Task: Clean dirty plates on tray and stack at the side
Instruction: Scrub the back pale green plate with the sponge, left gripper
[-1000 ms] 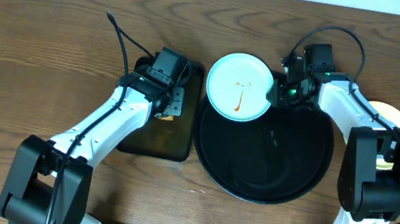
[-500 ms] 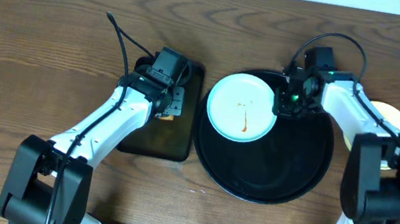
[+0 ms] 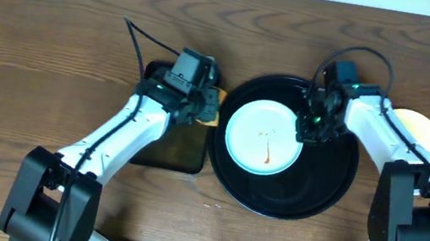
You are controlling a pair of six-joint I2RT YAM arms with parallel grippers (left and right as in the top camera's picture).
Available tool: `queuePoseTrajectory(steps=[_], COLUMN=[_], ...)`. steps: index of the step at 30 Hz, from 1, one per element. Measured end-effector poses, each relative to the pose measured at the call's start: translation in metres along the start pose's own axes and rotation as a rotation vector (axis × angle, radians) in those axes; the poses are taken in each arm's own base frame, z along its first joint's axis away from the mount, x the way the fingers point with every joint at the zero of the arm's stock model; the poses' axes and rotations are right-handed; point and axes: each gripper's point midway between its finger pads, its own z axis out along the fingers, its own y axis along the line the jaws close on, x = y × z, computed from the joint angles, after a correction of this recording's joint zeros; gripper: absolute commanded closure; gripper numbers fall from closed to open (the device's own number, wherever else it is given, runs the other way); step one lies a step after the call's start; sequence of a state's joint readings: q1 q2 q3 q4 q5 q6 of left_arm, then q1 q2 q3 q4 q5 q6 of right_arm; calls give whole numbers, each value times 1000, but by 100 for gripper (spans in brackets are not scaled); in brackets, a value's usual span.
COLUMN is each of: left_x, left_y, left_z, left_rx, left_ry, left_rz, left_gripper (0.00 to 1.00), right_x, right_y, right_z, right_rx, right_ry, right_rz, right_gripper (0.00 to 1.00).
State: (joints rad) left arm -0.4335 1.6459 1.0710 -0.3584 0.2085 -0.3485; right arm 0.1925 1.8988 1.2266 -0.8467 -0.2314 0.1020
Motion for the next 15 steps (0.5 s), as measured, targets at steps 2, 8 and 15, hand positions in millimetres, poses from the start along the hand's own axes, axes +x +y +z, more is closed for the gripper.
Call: queuePoseTrajectory(steps=[2, 8, 15], left_x=[3, 13, 45], left_y=[-19, -80, -105], left_z=[2, 10, 51], left_rx=[37, 157, 186], left_ry=[-4, -27, 58], left_rz=[21, 88, 4], left_gripper=[92, 92, 92], right_x=[8, 14, 14], right_y=[-1, -1, -1], right_z=[8, 14, 14], right_rx=[1, -8, -10], right_ry=[14, 19, 17], right_rz=[-3, -2, -2], right_gripper=[99, 99, 99])
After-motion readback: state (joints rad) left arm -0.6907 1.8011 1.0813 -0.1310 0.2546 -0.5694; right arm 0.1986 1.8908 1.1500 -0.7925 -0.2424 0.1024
